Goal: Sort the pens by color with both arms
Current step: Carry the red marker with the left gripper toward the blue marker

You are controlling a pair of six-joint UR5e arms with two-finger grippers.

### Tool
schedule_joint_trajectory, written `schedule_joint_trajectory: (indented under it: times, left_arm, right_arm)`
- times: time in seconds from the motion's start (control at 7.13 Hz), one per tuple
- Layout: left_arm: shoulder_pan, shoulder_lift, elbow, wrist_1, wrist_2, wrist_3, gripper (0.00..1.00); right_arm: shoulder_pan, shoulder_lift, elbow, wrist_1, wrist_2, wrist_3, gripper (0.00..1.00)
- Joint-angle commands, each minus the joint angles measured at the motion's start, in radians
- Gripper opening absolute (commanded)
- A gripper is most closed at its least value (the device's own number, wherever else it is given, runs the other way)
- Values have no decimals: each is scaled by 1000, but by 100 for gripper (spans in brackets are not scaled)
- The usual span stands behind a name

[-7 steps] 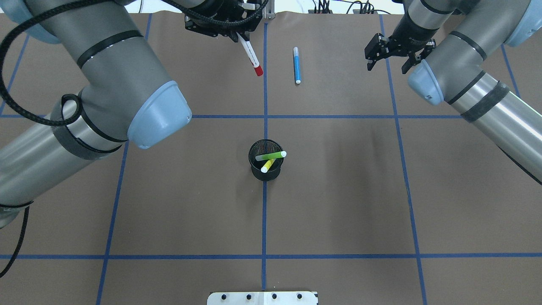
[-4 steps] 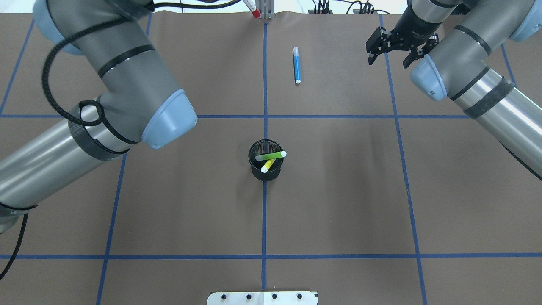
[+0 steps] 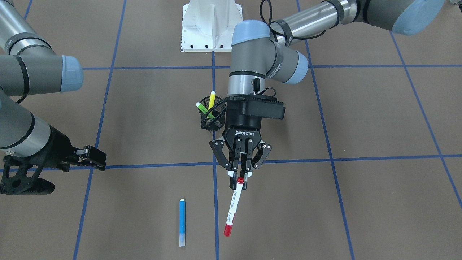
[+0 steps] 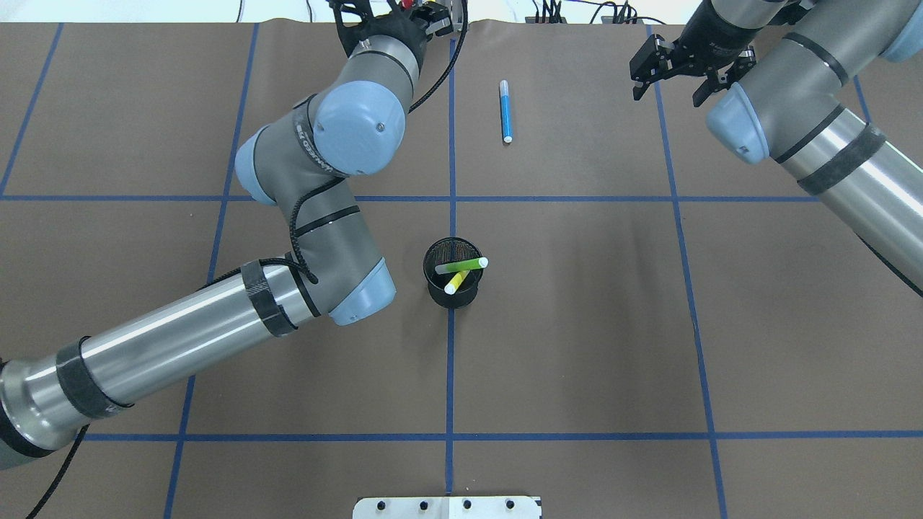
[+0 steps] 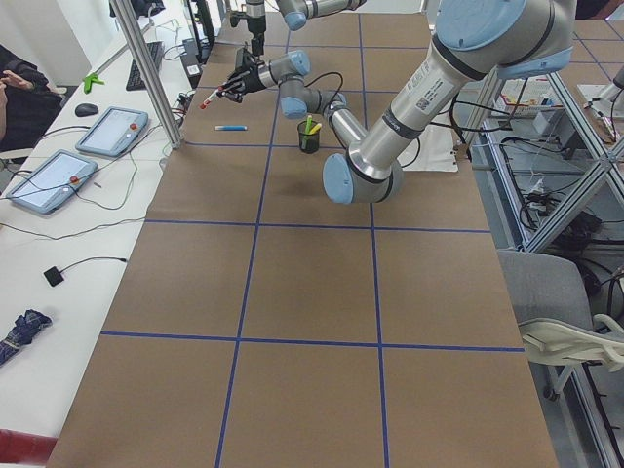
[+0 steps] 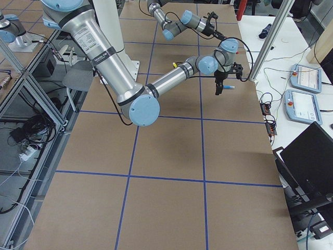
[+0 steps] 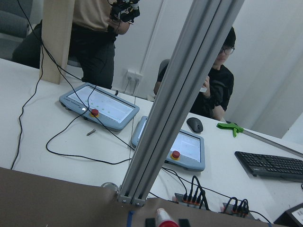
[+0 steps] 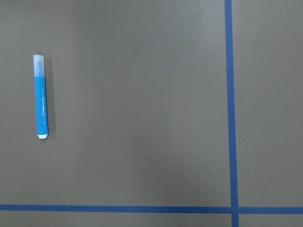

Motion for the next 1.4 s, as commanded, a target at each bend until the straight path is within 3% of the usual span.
schedule_joint_trajectory:
  times: [0.0,0.28,0.56,0.84,1.26]
  left_arm:
    - [56,-40,186,-51,197,-65,0]
    - [112,-116,322,-52,256,-129,0]
    - [123,-181,395,-53,234,-141,0]
    - [130,-189,421,-56,201,-143,0]
    - [130,-233,545,-87,185,-144,0]
  right_arm:
    - [2,2,-2,2,0,-1,100]
    - [2,2,-5,2,0,-2,100]
    - [0,-1,-7,2,0,-1,100]
    - [0,-5,-7,3,0,-1,100]
    - [0,-8,-6,3,1,0,100]
